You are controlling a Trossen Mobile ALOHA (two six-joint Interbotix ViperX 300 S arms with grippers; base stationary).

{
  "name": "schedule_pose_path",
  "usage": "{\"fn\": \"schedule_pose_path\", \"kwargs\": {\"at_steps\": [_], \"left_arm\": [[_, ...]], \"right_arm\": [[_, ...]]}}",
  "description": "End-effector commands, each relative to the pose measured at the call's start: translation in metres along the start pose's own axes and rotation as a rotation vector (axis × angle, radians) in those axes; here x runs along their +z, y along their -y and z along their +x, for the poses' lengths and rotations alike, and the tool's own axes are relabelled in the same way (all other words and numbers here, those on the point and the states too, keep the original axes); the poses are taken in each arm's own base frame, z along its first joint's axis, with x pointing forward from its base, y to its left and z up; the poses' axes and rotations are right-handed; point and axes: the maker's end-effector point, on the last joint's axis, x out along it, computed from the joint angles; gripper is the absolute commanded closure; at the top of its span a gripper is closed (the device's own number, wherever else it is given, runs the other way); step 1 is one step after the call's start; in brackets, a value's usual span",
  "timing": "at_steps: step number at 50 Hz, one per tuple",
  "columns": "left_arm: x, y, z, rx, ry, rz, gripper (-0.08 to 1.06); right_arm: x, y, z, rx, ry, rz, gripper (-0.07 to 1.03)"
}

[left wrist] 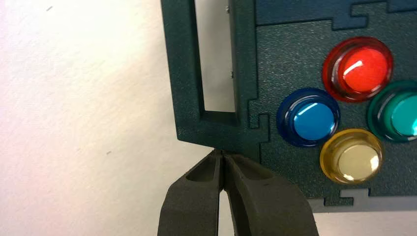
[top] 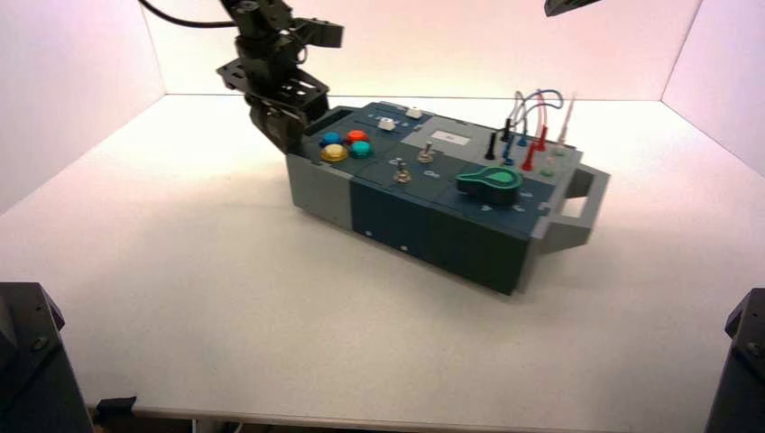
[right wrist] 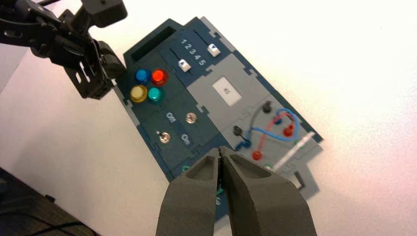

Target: Move the box to the right.

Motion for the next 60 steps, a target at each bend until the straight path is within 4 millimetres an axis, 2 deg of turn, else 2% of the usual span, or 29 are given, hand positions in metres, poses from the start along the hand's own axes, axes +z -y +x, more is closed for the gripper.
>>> {"fn": "schedule_pose_path", "kwargs": {"at_steps": [1,21,34,46,52,60], "left_arm": [[0.021,0.022,-0.015,-0.011,0.057,0.049,1.01],[0.041,0.067,-0.026,-0.046,0.085,0.136,1.01],[0.043,0.086,-0.023,-0.069,0.077,0.158,1.01],[0.037,0.084,-0.016,-0.070,0.060,0.150,1.01],[0.034,0.070,-0.017,-0.061,0.058,0.119,1.01],[0.034,0.045,-0.029,-0.039,0.087,0.073,1.01]], "right_arm": [[0.006,-0.002,-0.003,0.005,0.019,0.006,0.98],[0.005,-0.001,-0.003,0.005,0.017,0.008,0.98],[0.002,-0.001,-0.002,0.004,0.004,0.009,0.98],[-0.002,0.000,0.000,0.002,-0.005,0.008,0.98],[-0.004,0.001,0.000,0.001,-0.009,0.010,0.98],[-0.004,0.000,0.000,0.001,-0.009,0.006,0.98]]}}
